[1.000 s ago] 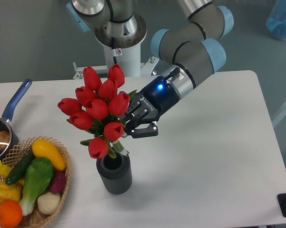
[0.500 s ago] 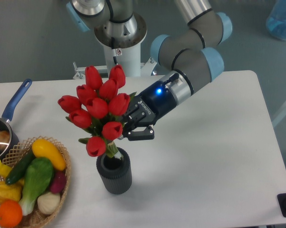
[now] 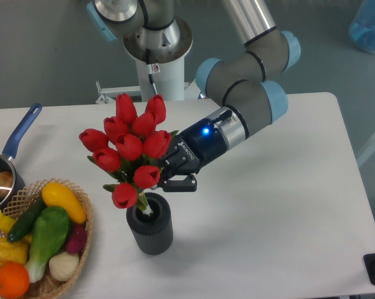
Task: Insert the flowers into the vase
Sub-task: 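Lower the tulip stems down into the grey vase opening, then push the tulip stems deeper into the vase, adjusting the bunch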
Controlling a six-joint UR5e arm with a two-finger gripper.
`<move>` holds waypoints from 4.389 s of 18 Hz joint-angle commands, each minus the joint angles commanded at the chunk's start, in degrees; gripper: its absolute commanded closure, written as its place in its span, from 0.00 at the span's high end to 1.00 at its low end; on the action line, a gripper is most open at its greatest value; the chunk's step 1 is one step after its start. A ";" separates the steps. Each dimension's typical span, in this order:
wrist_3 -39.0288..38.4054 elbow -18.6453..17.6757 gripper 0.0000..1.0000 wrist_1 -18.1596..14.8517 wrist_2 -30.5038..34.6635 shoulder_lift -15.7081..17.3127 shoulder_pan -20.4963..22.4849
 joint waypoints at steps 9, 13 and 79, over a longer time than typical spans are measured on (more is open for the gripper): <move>0.09 -0.97 0.15 0.00 0.00 0.09 0.26; 0.17 -0.88 0.16 0.09 0.00 -0.17 0.35; 13.97 -4.93 0.17 0.00 -0.62 -8.70 0.79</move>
